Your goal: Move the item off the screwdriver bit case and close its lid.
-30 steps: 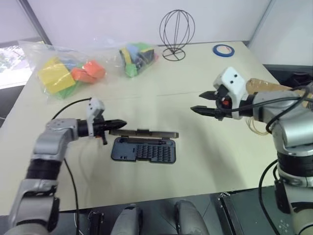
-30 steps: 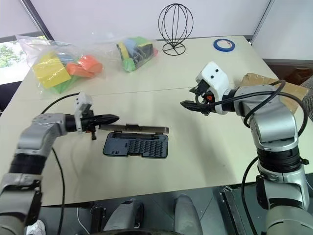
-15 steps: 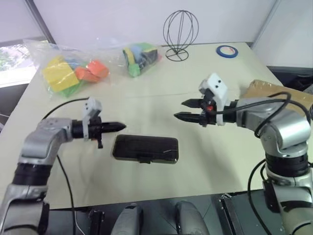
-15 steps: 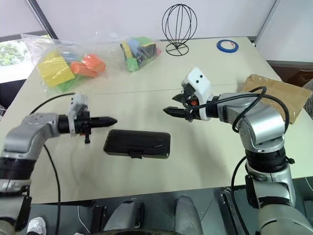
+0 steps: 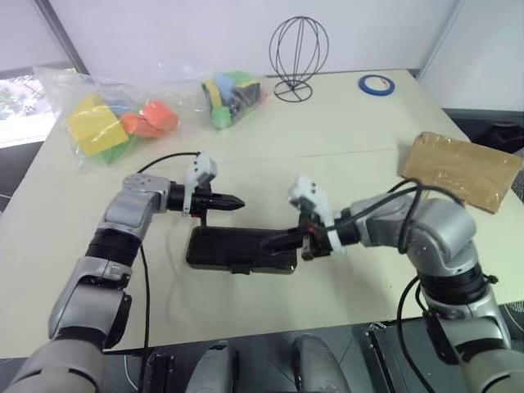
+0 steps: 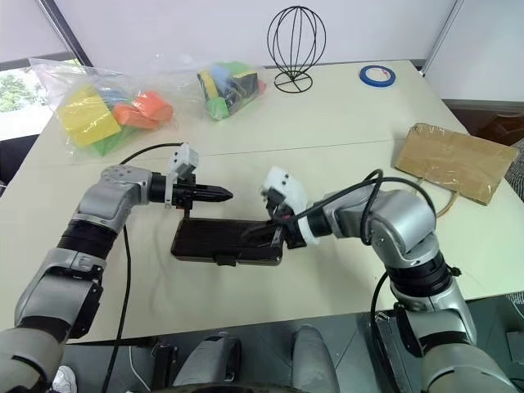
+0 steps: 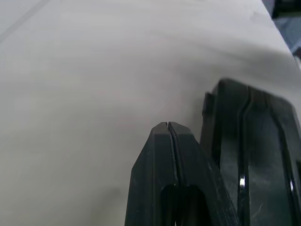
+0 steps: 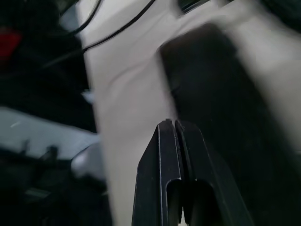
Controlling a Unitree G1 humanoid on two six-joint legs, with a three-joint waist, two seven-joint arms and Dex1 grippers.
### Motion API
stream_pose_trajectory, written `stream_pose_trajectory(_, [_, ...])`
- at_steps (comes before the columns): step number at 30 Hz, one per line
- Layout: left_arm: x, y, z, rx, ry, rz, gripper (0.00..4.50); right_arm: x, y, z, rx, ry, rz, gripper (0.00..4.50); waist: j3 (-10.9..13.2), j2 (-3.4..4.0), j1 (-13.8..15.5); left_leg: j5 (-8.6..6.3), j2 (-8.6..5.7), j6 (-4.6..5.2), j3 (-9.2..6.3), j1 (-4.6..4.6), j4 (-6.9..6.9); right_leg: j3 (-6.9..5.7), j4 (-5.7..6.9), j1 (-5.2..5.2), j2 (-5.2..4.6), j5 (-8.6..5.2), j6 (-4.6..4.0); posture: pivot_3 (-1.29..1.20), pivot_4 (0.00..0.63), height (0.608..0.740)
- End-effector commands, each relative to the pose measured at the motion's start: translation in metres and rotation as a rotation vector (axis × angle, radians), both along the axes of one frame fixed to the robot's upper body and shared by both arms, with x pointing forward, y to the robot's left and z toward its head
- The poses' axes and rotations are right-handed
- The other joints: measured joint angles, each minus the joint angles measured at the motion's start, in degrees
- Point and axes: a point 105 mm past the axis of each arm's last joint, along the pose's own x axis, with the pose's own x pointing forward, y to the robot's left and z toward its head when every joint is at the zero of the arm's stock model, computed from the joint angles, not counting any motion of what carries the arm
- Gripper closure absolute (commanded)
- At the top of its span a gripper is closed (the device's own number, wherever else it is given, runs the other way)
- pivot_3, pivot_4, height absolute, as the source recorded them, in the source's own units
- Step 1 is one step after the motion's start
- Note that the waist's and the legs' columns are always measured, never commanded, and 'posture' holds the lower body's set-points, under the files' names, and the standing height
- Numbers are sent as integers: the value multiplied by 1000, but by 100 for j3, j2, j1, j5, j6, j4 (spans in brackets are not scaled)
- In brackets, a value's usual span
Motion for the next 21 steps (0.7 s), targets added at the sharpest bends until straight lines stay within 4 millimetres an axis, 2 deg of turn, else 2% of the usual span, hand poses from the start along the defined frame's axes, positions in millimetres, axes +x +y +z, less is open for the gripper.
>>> stream_pose_trajectory(1, [2,-5,3,24,-38,-43,4500,-15,12,-6,11,11,95,4454,0,0,3,0,0,0,0,0,1,0,0,0,0,0,0,0,150,740])
stream_pose_trajectory(7, [4,-8,-5,34,-34,-59,4500,-13,21,-28,-34,24,93,4454,0,-1,2,0,0,0,-1,0,4,0,1,0,0,0,0,0,150,740])
stream_pose_trajectory(14, [5,-13,-4,21,-38,-60,4500,-7,21,-51,-124,-23,45,4454,0,-1,6,0,-1,0,-3,0,6,-1,1,0,0,0,0,0,150,740])
stream_pose_trajectory(16, [3,-13,-6,19,-36,-64,4500,3,19,-59,-159,-46,-21,4454,-2,-4,5,0,-1,0,-3,0,6,-1,1,0,0,0,0,0,150,740])
stream_pose_trajectory(21, [-3,-11,-12,25,-32,-69,4500,22,17,-62,-185,-97,-128,4454,-4,-6,-26,1,1,-1,-4,7,10,3,12,1,0,0,0,0,150,740])
